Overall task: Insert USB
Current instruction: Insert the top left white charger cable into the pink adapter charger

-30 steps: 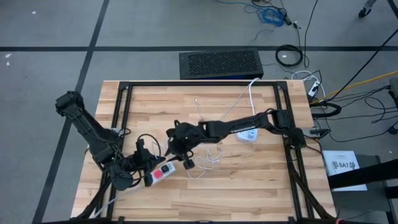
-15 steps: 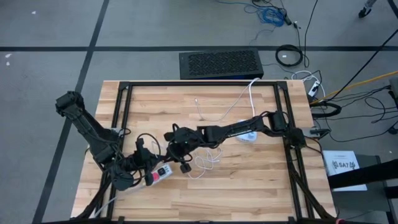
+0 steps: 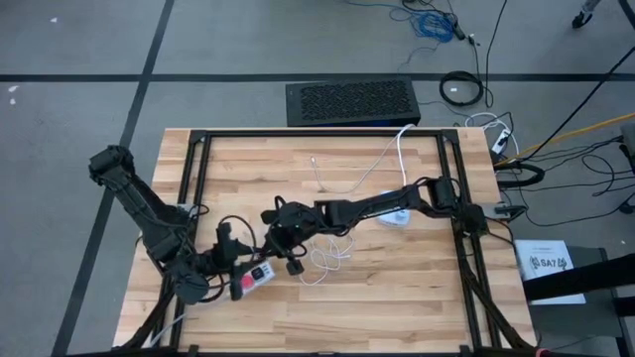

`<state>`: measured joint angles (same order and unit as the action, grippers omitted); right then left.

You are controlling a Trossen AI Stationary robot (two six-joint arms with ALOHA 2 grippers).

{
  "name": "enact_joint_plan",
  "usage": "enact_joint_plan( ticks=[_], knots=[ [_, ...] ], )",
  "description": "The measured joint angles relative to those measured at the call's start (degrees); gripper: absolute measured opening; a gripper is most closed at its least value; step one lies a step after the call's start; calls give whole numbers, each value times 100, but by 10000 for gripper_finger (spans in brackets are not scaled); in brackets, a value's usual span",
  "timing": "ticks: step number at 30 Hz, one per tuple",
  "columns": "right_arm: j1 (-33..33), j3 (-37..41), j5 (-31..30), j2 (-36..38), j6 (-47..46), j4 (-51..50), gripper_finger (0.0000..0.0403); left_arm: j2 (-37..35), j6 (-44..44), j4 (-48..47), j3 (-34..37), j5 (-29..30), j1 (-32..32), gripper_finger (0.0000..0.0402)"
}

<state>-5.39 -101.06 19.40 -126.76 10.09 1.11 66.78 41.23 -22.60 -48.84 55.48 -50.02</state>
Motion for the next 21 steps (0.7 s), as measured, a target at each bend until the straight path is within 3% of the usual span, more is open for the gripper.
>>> enact_joint_plan(
  ticks=[4,7,18,21],
  knots=[
    [56,0,3,0,-48,1,1,-2,-970,687,-25,109,-117,145],
    [79,0,4,0,-48,-2,0,-3,-1188,702,-172,214,-253,156],
    [213,0,45,42,-23,-250,0,-4,-1143,646,-283,780,-1126,159],
    [208,0,191,66,-44,-216,0,-4,-562,132,-289,774,-1080,160]
  ],
)
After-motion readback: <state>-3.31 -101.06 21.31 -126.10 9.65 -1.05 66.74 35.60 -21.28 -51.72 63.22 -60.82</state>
